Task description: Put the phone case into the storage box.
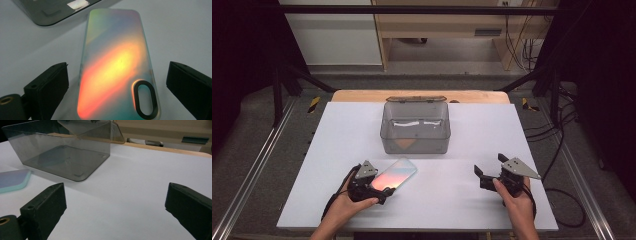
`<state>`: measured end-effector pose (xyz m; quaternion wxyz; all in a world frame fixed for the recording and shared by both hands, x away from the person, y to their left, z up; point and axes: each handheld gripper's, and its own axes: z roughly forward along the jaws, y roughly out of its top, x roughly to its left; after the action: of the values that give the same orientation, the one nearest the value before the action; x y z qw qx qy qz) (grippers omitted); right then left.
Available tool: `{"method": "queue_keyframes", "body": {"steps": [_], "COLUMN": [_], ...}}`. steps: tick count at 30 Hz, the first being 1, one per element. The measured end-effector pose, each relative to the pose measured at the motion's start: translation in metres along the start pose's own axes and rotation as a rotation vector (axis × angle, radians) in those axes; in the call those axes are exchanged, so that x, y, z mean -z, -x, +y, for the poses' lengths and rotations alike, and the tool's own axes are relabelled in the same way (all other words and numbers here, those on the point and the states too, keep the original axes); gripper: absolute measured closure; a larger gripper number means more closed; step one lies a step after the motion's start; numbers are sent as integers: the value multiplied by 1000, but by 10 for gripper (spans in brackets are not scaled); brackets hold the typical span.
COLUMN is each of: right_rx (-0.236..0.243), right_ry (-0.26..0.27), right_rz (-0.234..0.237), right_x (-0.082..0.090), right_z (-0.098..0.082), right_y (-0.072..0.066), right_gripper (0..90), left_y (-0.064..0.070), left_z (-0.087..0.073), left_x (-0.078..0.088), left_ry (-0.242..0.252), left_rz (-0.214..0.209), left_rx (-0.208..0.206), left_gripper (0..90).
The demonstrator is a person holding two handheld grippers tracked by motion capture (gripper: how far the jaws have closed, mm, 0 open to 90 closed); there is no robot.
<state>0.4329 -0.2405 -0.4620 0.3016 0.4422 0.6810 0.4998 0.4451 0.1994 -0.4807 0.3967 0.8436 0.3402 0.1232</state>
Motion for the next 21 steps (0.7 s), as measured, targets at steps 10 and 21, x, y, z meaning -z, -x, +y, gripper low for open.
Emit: {"method": "queue_keyframes", "body": {"steps": [10, 21], "right_rx": [2, 5], "right_ry": [-1, -1], "right_rz": [3, 3], "right_x": [0, 0], "right_z": [0, 0], "right_y": [0, 0], "right_gripper": [38, 38], "left_y": [-1, 1], "left_z": [-3, -3], "left_x": [-3, -6], "left_ry": [-21, -32], "left_rz": [-1, -3], "left_rx": [-6, -24], "left_gripper": [47, 66]}}
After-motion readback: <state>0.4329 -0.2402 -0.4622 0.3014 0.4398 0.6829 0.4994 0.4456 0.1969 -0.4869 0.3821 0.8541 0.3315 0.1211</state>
